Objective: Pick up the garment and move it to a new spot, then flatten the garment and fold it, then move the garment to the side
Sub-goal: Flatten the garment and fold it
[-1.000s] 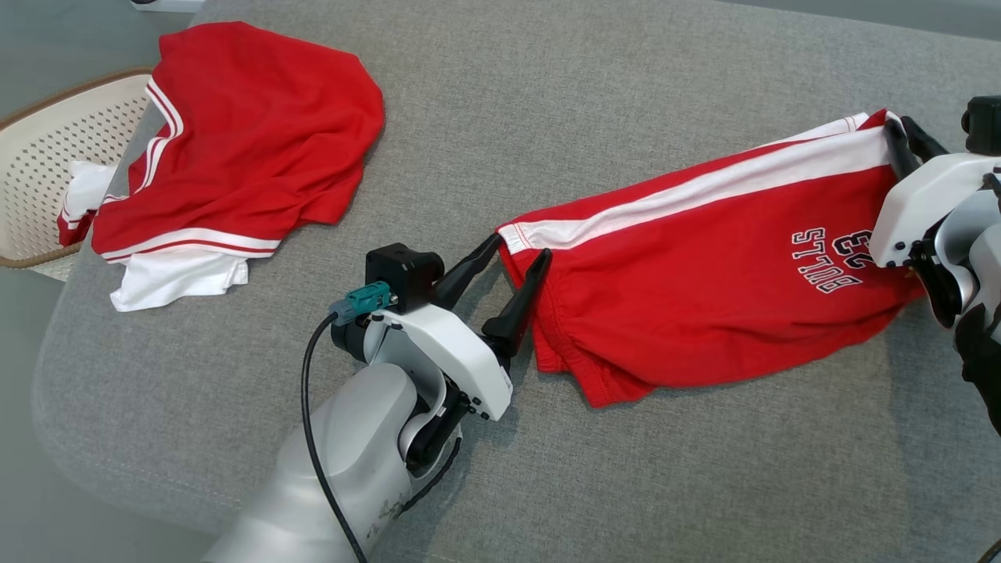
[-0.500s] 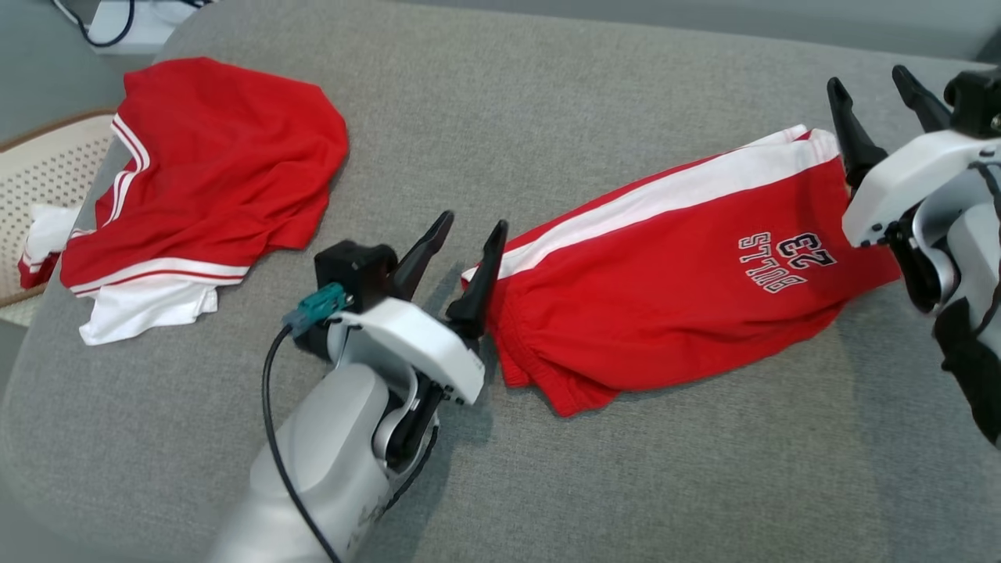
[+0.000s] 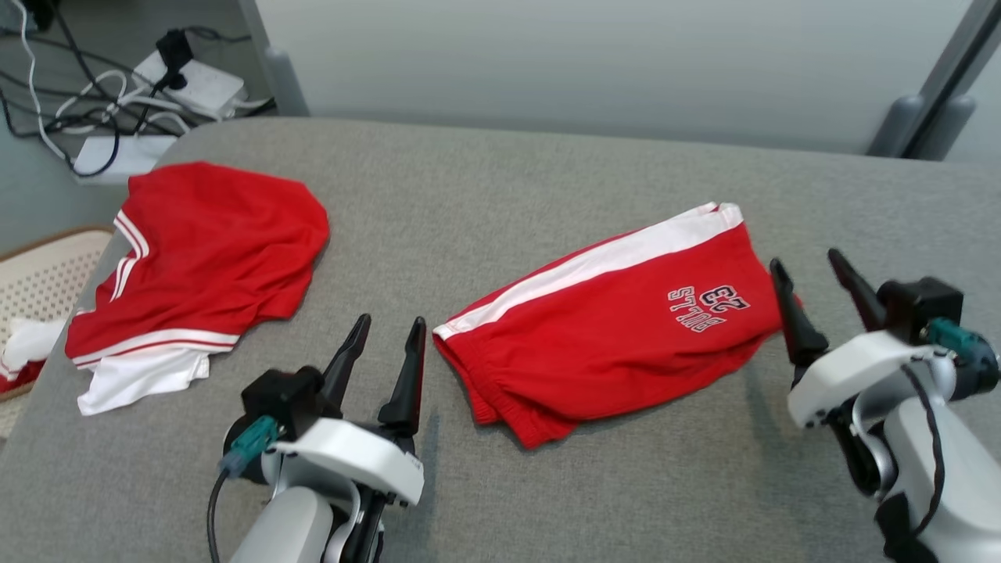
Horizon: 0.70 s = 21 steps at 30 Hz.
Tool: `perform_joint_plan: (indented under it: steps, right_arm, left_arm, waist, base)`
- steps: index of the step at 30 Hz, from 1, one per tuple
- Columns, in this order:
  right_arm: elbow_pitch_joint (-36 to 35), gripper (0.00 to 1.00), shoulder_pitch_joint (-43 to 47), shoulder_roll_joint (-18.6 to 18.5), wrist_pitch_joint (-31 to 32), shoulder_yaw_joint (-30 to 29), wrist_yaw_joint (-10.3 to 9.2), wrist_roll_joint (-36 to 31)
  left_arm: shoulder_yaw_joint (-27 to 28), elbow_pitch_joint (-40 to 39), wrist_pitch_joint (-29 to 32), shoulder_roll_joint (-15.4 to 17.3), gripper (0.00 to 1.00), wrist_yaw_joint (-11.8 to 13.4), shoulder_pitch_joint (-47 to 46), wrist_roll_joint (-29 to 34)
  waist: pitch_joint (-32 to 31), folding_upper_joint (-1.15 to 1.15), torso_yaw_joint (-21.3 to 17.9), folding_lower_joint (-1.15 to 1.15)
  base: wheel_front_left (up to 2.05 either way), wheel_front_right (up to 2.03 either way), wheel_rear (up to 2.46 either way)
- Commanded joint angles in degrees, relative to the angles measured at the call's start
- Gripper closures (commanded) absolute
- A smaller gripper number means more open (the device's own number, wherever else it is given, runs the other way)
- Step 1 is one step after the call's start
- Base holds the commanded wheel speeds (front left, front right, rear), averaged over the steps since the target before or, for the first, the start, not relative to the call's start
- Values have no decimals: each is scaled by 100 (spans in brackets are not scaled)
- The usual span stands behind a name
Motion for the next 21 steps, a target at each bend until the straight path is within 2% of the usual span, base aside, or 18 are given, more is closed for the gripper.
perform_joint_plan:
  steps: [1, 7, 11, 18, 21]
  right_arm:
    - [-347, 0, 224, 81, -77, -26, 7, -117]
    - [-967, 0, 1027, 290, -77, -319, 7, -373]
    - [-1311, 0, 1453, 361, -77, -513, 7, -475]
    - [-1541, 0, 1899, 391, -77, -731, 7, -540]
    - [-1495, 0, 1908, 449, -77, -776, 7, -328]
  left_arm:
    - [303, -311, -59, 115, 0, 68, 62, 160]
    - [629, -894, -59, 110, 0, 82, 752, 583]
    - [725, -1149, -59, 100, 0, -10, 1120, 775]
    - [781, -1214, -59, 81, 0, -101, 1438, 987]
    - [739, -1242, -59, 62, 0, -121, 1472, 1058]
  waist:
    - [-269, 0, -186, 0]
    - [-590, 0, -391, 0]
    - [-652, 0, -475, 0]
    - [-669, 0, -508, 0]
    - [-633, 0, -475, 0]
  base:
    - [0, 0, 0]
    - [0, 0, 0]
    - [0, 0, 0]
    - [0, 0, 0]
    - [0, 0, 0]
